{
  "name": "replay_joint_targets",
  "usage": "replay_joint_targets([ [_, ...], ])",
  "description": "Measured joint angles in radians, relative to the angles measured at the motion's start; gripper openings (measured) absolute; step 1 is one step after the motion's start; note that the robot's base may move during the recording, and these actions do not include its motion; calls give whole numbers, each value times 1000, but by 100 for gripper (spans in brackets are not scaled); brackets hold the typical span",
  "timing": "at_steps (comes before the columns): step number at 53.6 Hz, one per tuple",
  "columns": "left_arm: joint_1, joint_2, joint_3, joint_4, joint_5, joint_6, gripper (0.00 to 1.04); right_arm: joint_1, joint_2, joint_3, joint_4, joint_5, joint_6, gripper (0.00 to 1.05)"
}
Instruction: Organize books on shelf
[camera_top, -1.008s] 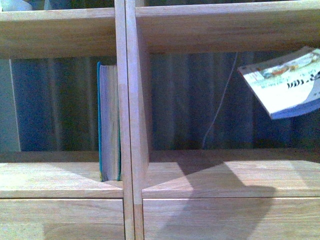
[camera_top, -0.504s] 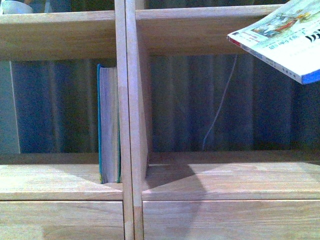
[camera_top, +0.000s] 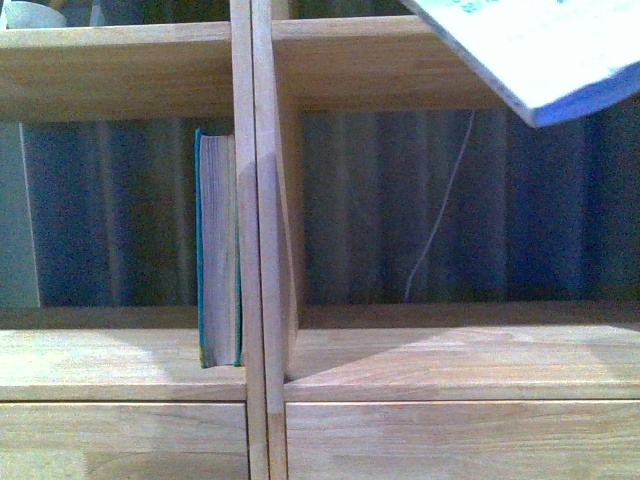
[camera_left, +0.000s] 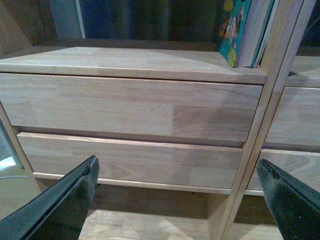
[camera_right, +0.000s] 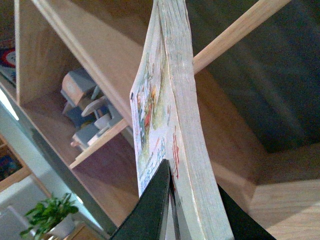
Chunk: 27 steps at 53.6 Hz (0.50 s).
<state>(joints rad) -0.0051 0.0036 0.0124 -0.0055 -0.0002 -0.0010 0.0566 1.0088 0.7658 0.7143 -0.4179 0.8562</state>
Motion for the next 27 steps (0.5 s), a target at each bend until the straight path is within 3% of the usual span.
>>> replay_joint_targets([
  [3,0,0,0,0,0,0,97,117,-7,15,-16,40,-40,15],
  [13,0,0,0,0,0,0,97,317,-8,39,-32,96,-120,15],
  [20,0,0,0,0,0,0,97,392,0,39,-38,122,-162,15],
  [27,0,0,0,0,0,0,97,411,13,39,-42,139,-180,15],
])
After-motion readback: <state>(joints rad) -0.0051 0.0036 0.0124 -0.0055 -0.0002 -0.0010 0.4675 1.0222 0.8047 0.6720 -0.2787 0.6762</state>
